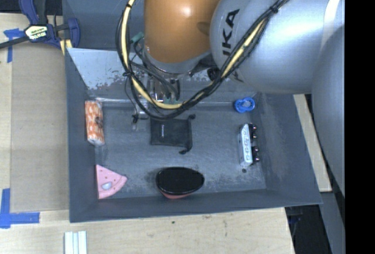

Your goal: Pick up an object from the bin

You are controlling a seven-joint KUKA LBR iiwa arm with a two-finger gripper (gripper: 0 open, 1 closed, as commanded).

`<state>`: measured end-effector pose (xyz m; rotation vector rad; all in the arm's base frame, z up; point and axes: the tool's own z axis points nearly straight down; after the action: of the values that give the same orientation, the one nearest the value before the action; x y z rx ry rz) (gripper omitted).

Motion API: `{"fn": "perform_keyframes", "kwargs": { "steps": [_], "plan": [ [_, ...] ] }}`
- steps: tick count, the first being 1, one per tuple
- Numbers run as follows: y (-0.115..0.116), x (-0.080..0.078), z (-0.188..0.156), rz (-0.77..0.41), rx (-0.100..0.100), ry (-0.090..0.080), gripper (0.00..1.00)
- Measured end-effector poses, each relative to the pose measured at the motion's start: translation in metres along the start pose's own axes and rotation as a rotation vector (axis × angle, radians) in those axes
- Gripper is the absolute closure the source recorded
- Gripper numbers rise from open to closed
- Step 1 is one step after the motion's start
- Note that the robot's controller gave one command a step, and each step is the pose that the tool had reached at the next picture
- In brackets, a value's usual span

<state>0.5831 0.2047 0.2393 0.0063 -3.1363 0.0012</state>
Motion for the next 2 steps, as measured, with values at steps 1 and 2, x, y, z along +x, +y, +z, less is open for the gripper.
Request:
{"fn": "perform_keyframes", "kwargs": {
  "steps": [1, 2],
  "plan": [
    [-0.001, -0.002, -0.006, 0.004, -0.002, -0.009, 0.0],
    [-0.08, 0.01, 0.036, -0.026, 0.0, -0.002, 0.0]
  ]
}}
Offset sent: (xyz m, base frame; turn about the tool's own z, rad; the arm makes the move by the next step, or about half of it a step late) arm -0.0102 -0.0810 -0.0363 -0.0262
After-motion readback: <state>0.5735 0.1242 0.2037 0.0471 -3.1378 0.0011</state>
